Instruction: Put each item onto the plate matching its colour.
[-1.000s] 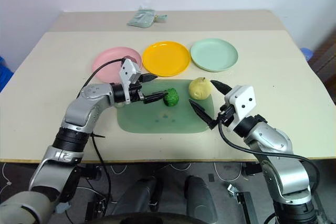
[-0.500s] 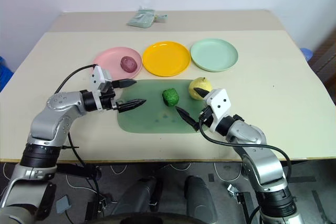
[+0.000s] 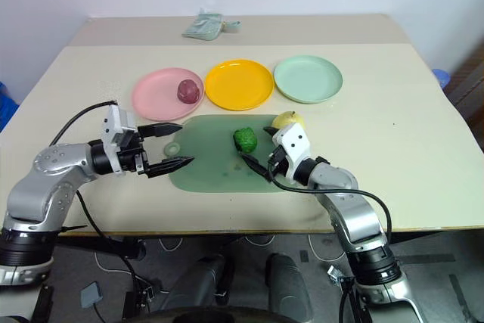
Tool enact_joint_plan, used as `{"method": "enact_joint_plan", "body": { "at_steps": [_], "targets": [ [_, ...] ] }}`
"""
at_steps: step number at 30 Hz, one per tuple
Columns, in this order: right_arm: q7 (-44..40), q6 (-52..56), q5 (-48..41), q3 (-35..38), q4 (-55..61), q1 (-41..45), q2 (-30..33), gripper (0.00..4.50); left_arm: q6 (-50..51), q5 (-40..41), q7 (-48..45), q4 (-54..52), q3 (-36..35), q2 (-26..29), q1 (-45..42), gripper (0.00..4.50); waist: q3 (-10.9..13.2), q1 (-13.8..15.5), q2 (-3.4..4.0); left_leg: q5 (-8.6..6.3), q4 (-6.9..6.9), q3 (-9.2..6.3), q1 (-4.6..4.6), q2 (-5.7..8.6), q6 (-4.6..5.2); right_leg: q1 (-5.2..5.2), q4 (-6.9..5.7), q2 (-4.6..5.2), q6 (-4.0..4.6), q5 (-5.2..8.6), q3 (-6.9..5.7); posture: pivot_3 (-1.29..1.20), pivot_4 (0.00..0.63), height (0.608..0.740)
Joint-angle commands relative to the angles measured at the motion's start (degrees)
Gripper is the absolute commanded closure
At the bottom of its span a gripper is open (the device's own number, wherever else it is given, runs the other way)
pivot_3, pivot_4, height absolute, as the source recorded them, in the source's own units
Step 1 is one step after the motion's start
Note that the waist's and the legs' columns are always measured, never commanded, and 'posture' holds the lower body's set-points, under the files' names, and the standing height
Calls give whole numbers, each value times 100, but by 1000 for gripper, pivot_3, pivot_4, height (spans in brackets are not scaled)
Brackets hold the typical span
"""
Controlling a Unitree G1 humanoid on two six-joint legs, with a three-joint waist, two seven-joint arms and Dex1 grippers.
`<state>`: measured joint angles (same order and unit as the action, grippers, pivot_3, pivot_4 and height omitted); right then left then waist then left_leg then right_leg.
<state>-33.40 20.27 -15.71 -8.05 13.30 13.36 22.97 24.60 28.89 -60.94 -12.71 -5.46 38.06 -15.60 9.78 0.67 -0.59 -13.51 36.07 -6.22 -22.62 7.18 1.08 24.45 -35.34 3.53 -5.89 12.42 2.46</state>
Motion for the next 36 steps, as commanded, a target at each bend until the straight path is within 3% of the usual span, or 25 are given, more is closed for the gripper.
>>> {"method": "enact_joint_plan", "body": {
  "at_steps": [1, 16, 19, 23, 24, 36],
  "targets": [
    [-30, -75, 87, -76, -77, 163, -124, 0, -106, 110, 78, -295, -111, 18, 31, 43, 0, -2, 0, 0, 0, 0, 0, 0, 0, 0, 0, 0, 0, 0, 0, 0, 150, 740],
    [-30, -256, 550, -328, -1022, 626, -479, 0, -350, 113, 270, -350, -222, -7, 328, 43, 0, -6, 1, 0, -2, 1, 1, 0, 0, 1, 0, -1, 0, 0, 0, 0, 150, 740],
    [-51, -300, 598, -314, -1133, 657, -514, 907, -460, 93, 302, -326, -245, -33, 422, 0, 1, -8, 2, 0, -2, 1, 0, 0, 0, 1, 0, -1, 1, 0, 0, 0, 150, 740],
    [-48, -338, 630, -294, -1189, 687, -532, 2817, -572, 94, 368, -320, -241, -85, 540, 0, 1, -11, 2, -1, -2, 1, 1, 0, -2, 0, 0, -1, 1, 0, 0, 0, 150, 740],
    [-22, -355, 640, -274, -1170, 691, -536, 3018, -576, 98, 401, -336, -235, -100, 554, 0, 1, -11, 2, -1, -3, 1, 1, 0, -2, 1, 0, -1, 1, 0, 0, 0, 150, 740],
    [-177, -56, -120, 303, -442, 1241, -610, 3027, -499, 145, 634, -393, -180, -158, 474, 0, 2, -13, 3, -1, -4, 1, 1, 0, -2, 1, 0, -1, 0, 0, 0, 0, 150, 740]
  ]
}}
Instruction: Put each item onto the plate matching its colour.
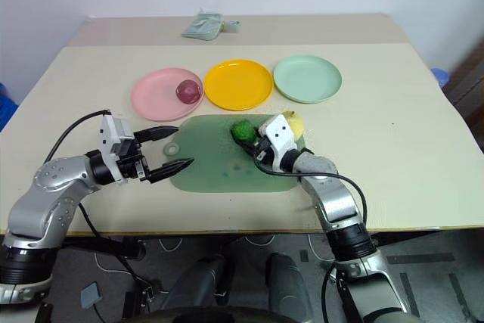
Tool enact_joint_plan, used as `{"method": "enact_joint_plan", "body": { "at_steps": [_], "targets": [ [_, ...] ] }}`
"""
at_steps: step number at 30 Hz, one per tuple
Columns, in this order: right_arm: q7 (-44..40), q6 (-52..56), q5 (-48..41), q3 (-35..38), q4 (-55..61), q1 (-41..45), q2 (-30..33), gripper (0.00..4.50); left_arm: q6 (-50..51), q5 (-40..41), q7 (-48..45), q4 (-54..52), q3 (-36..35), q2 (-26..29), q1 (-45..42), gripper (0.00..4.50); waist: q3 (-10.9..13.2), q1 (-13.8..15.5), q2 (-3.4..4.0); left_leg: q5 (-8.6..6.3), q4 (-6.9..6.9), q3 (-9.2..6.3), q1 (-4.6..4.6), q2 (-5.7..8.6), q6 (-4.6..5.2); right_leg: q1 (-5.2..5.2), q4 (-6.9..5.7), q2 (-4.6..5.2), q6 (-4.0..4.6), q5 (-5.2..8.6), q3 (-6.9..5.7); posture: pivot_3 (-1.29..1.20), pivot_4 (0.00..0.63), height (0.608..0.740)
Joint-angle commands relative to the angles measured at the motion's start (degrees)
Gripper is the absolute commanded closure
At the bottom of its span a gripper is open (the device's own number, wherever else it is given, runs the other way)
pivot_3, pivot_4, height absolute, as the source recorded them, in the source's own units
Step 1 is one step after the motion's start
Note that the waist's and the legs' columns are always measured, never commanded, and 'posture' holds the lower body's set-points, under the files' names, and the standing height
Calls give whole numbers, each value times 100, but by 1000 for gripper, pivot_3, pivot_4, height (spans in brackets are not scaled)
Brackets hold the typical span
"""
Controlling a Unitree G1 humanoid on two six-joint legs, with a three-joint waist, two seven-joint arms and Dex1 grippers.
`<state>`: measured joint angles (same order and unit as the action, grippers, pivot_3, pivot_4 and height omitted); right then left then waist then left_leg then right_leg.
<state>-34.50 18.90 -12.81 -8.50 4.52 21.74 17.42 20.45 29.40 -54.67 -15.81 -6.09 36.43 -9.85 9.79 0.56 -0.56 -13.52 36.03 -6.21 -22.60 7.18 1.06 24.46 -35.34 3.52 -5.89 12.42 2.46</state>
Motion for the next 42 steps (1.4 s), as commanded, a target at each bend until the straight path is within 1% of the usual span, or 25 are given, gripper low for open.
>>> {"method": "enact_joint_plan", "body": {
  "at_steps": [1, 4, 7, 10, 11, 13, 15, 17, 19, 20, 22, 23, 26, 27, 32, 36, 39, 42],
  "targets": [
    [-57, 139, -493, 445, 418, 560, -48, 3027, -91, 98, 3, -62, -122, 2, -111, 0, 1, -4, 1, 0, 1, 0, 0, 0, 0, 0, 0, 0, 0, 0, 0, 0, 150, 740],
    [-117, 31, -571, 782, -104, 1251, 134, 3027, -76, 109, 86, -70, -139, -59, -144, 0, 2, -6, 3, 0, 1, 0, 0, 0, 0, 0, 0, 0, 0, 0, 0, 0, 150, 740],
    [-345, -742, -181, 925, -1558, 2101, 546, 3027, -164, -68, 342, -115, -103, -173, -189, 0, 2, 11, 3, 1, 4, 2, 1, 1, 1, -2, 1, 0, 1, -2, -3, 0, 150, 740],
    [-395, -1782, 232, 960, -3749, 3041, 844, 3027, -174, -170, 721, -238, -76, -333, -268, 0, 1, 2, 1, 3, 0, 1, 5, 2, 6, -9, 10, 1, 1, -2, -8, 0, 150, 740],
    [-408, -2072, 341, 951, -4293, 3266, 882, 3027, -178, -188, 796, -258, -81, -364, -285, 0, 2, -8, -1, 4, -2, 2, 5, 2, 7, -9, 11, 1, 1, -2, -8, 0, 150, 740],
    [-266, -2651, 636, 902, -5622, 3805, 943, 3027, -139, -210, 1012, -393, -97, -437, -309, 0, 2, -35, 0, 5, -9, 3, 4, 2, 7, -5, 11, 1, 2, -2, -6, 0, 150, 740],
    [-47, -3071, 929, 842, -6697, 4234, 976, 3027, -76, -205, 1194, -591, -109, -461, -259, 0, 4, -103, 2, 7, -15, 5, 3, 2, 6, 2, 10, 1, 3, -2, 0, 0, 150, 740],
    [191, -3249, 1138, 824, -7349, 4493, 948, 3027, -36, -205, 1319, -746, -149, -436, -163, 0, 5, -146, 2, 28, -22, 5, 1, 1, -28, 4, 11, 1, 3, -2, 3, 0, 150, 740],
    [414, -3312, 1340, 790, -7732, 4622, 910, 3027, 25, -207, 1468, -916, -179, -418, -90, 0, 5, -187, 3, 29, -30, 8, 2, 1, -30, 8, 12, 1, 4, -2, 8, 0, 150, 740],
    [491, -3324, 1423, 785, -7842, 4657, 885, 3027, 59, -196, 1531, -993, -200, -408, -60, 0, 5, -192, 3, 30, -34, 9, 3, 1, -30, 11, 11, 1, 4, -1, 11, 0, 150, 740],
    [558, -3292, 1529, 797, -7980, 4693, 841, 1966, 191, -182, 1710, -1200, -181, -427, -41, 0, 5, -189, 3, 30, -36, 9, 3, 0, -31, 12, 10, -1, 6, 0, 11, 0, 150, 740],
    [599, -3291, 1582, 808, -8019, 4703, 821, 1637, 265, -158, 1802, -1300, -170, -441, -37, 0, 5, -183, 4, 30, -36, 9, 3, 0, -31, 13, 8, -1, 6, 0, 11, 0, 150, 740],
    [675, -3340, 1677, 858, -8054, 4725, 773, 104, 390, -102, 1920, -1433, -179, -431, -22, 0, 5, -170, 4, 31, -33, 9, 3, 1, -30, 12, 6, -1, 6, 0, 11, 0, 150, 740],
    [679, -3379, 1688, 883, -8043, 4725, 773, 38, 400, -110, 1937, -1420, -164, -432, -34, 0, 5, -171, 4, 31, -33, 9, 3, 1, -31, 12, 5, -2, 6, -1, 12, 0, 150, 740],
    [407, -3595, 1528, 1091, -7911, 4676, 888, 38, 331, -233, 1909, -1197, -21, -457, -172, 0, 5, -158, 4, 31, -33, 9, 4, 1, -31, 11, 4, -3, 6, -1, 11, 0, 150, 740],
    [-101, -3849, 1175, 1444, -7536, 4546, 1161, 38, 133, -403, 1716, -788, 213, -499, -402, 0, 7, -142, 6, 31, -29, 9, 4, 2, -31, 9, 4, -3, 5, -1, 10, 0, 150, 740],
    [-633, -3698, 732, 1747, -6735, 4209, 1378, 38, -37, -587, 1655, -354, 412, -622, -679, 0, 7, -127, 7, 31, -28, 7, 4, 2, -31, 8, 6, -3, 5, -1, 7, 0, 150, 740],
    [-942, -3089, 307, 1926, -5140, 3397, 1588, 38, -247, -717, 1505, 12, 635, -760, -952, 0, 7, -115, 6, 28, -28, 3, 4, 2, -27, 3, 9, -3, 5, -1, 5, 0, 150, 740]
  ]
}}
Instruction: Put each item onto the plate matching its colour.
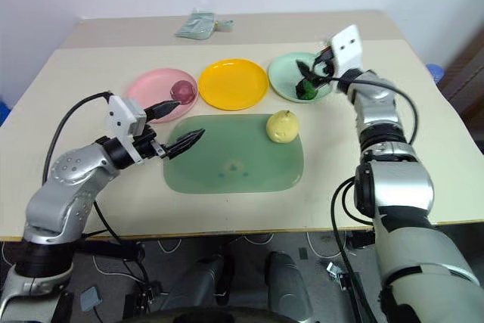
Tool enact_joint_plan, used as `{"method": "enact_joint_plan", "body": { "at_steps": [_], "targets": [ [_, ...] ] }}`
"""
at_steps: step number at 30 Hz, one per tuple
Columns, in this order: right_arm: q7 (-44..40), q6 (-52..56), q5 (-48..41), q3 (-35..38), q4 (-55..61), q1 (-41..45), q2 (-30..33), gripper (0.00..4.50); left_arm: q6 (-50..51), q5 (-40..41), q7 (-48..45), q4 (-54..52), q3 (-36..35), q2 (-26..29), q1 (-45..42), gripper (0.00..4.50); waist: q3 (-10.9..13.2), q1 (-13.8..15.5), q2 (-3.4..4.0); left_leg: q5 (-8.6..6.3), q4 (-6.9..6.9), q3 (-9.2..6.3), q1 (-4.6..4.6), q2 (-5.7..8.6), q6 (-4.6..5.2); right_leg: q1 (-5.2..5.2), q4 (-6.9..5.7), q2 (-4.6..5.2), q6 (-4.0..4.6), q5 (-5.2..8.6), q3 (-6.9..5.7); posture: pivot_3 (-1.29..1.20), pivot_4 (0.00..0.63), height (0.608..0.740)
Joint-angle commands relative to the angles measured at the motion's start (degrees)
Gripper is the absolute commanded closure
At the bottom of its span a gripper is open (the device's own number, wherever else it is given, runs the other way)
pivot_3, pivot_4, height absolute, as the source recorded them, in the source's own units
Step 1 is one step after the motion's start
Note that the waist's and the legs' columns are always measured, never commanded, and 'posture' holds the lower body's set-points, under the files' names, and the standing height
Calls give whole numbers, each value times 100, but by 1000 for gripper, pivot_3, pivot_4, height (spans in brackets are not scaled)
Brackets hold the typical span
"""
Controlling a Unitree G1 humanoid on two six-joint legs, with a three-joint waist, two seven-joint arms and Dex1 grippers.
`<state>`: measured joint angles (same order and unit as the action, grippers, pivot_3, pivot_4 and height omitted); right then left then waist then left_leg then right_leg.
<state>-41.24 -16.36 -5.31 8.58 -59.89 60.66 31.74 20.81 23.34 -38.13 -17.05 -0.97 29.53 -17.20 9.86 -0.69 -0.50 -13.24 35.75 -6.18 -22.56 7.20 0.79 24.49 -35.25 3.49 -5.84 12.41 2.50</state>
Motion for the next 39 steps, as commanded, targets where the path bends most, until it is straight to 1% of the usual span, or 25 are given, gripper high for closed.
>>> {"method": "enact_joint_plan", "body": {
  "at_steps": [1, 5, 8, 10, 13, 17, 22, 25, 28, 33, 39],
  "targets": [
    [-279, 678, -551, 254, 1766, -731, 192, 38, -328, -122, -209, 206, 156, -99, -265, 0, 0, 2, 0, -1, 1, -2, 0, 0, 1, -1, -1, 0, 0, 0, -1, 0, 150, 740],
    [-158, 2333, -1232, 539, 4904, -2634, 494, 38, -574, -201, -505, 772, 358, -283, -622, 0, 0, 28, 3, -15, 3, -6, -4, -1, 25, 4, -6, 2, 0, 0, -1, 0, 150, 740],
    [181, 3463, -1782, 878, 6859, -3923, 567, 38, -689, -167, -734, 993, 381, -325, -727, 0, -2, 20, 9, -17, 9, -4, -7, 0, 28, 7, -13, 3, 0, 0, 1, 0, 150, 740],
    [450, 4016, -2027, 1022, 7785, -4501, 553, 38, -705, -71, -897, 1079, 322, -302, -746, 0, -1, -1, 12, -19, 17, -1, -7, 0, 30, 8, -17, 3, 0, 0, 5, 0, 150, 740],
    [736, 4455, -2286, 1110, 8446, -4998, 397, 38, -600, 105, -1210, 1114, 273, -234, -721, 0, -2, 4, 13, -19, 24, 1, -3, -3, 29, 5, -22, 2, -1, 0, 6, 0, 150, 740],
    [997, 4610, -2269, 932, 8705, -5181, 216, 38, -662, 55, -1419, 1072, 267, -85, -559, 0, -2, 25, 12, -20, 33, 1, -3, -3, 32, -4, -18, 4, -1, 0, 2, 0, 150, 740],
    [1043, 4587, -2217, 537, 8597, -5160, 22, 38, -683, 140, -1545, 1015, 123, 20, -393, 0, -2, 36, 11, -21, 31, 0, -3, -3, 34, -4, -16, 5, -1, 0, 0, 0, 150, 740],
    [966, 4489, -2080, 237, 8314, -5082, -17, 38, -679, 230, -1561, 872, 4, 63, -234, 0, -2, 30, 11, -21, 31, 0, -3, -3, 34, -4, -14, 5, -1, 0, 1, 0, 150, 740],
    [908, 4401, -2010, 8, 7858, -4803, -118, 38, -379, 450, -1537, 558, -106, 134, -36, 0, -1, 22, 11, -21, 31, 0, -3, -3, 34, -4, -14, 5, 0, 1, 0, 0, 150, 740],
    [708, 4343, -1965, -205, 7251, -4438, -228, 38, -73, 626, -1374, 73, -209, 216, 159, 0, -1, 30, 11, -21, 29, 0, -3, -3, 34, -3, -14, 5, 0, 1, -1, 0, 150, 740],
    [487, 4278, -1922, -444, 6777, -4235, -356, 38, 320, 788, -1076, -406, -280, 263, 166, 0, -1, 20, 11, -21, 30, 0, -3, -3, 34, -5, -14, 5, 0, 0, -2, 0, 150, 740]
  ]
}}
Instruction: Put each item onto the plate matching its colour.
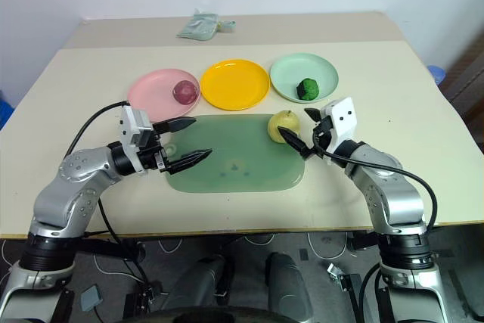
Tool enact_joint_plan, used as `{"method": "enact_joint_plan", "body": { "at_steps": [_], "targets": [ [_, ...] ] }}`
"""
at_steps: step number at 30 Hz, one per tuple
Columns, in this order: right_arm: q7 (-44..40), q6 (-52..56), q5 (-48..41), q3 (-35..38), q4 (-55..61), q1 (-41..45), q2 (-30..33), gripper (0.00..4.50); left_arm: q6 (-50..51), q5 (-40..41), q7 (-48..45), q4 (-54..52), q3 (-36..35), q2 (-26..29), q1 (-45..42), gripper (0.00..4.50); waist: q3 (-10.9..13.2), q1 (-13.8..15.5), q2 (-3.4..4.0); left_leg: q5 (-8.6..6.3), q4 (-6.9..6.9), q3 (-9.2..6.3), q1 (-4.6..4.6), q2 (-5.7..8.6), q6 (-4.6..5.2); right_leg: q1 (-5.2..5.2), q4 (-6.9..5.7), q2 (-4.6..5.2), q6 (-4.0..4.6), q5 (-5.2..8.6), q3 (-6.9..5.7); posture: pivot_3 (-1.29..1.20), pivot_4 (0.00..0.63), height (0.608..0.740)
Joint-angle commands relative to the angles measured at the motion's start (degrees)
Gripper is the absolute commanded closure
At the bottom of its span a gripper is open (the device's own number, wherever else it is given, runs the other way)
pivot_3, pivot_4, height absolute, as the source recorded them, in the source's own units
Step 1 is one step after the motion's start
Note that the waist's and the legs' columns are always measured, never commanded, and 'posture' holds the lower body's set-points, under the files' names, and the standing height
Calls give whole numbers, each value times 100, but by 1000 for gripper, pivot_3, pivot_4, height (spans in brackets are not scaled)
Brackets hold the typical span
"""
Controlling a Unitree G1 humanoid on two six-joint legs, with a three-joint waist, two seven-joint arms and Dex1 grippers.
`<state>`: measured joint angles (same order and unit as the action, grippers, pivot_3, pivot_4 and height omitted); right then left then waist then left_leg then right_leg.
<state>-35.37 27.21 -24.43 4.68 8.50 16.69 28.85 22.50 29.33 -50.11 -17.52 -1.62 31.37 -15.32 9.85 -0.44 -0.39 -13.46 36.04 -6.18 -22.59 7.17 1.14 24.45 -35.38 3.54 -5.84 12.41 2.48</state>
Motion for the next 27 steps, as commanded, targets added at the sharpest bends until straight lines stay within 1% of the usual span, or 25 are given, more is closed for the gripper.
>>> {"method": "enact_joint_plan", "body": {
  "at_steps": [1, 12, 16, 17, 22, 24, 27],
  "targets": [
    [-131, -66, -10, -71, -91, 168, -80, 38, 202, 215, 157, -420, -223, 87, -17, 0, 0, -8, 0, 0, 0, 0, 0, 0, 0, 0, 0, 0, 0, 0, 0, 0, 150, 740],
    [-250, -498, 383, -311, -1011, 546, -360, 38, 326, 324, 340, -565, -331, 175, 37, 0, 0, -7, 0, 0, 0, 1, 0, 0, -1, 2, -1, -1, 0, 0, 0, 0, 150, 740],
    [-210, -651, 454, -308, -1215, 671, -464, 1145, 298, 320, 402, -615, -379, 176, 138, 0, 0, -16, 0, 0, -2, 0, 1, 0, -1, 2, -1, -2, 0, 0, 0, 0, 150, 740],
    [-209, -682, 467, -312, -1221, 694, -476, 1276, 271, 310, 402, -592, -384, 179, 161, 0, 0, -16, 1, 0, -2, 1, 1, 0, -1, 3, -1, -2, 0, 0, 0, 0, 150, 740],
    [-150, -836, 467, -213, -1305, 1064, -611, 1297, 122, 275, 401, -541, -451, 174, 337, 0, 2, -19, 3, 0, -3, 1, 0, 0, -1, 4, -1, -2, 0, 0, 0, 0, 150, 740],
    [-171, -1031, 504, -204, -1665, 1492, -704, 1297, 44, 253, 391, -519, -481, 163, 421, 0, 2, -32, 3, 0, -4, 1, 0, 0, -2, 4, -2, -2, 1, 0, 0, 0, 150, 740],
    [-98, -1624, 736, -255, -2747, 2382, -947, 1297, -68, 230, 393, -515, -513, 147, 548, 0, 3, -58, 5, 1, -6, 3, 2, 0, -3, 7, -4, -4, 1, -1, 2, 0, 150, 740]
  ]
}}
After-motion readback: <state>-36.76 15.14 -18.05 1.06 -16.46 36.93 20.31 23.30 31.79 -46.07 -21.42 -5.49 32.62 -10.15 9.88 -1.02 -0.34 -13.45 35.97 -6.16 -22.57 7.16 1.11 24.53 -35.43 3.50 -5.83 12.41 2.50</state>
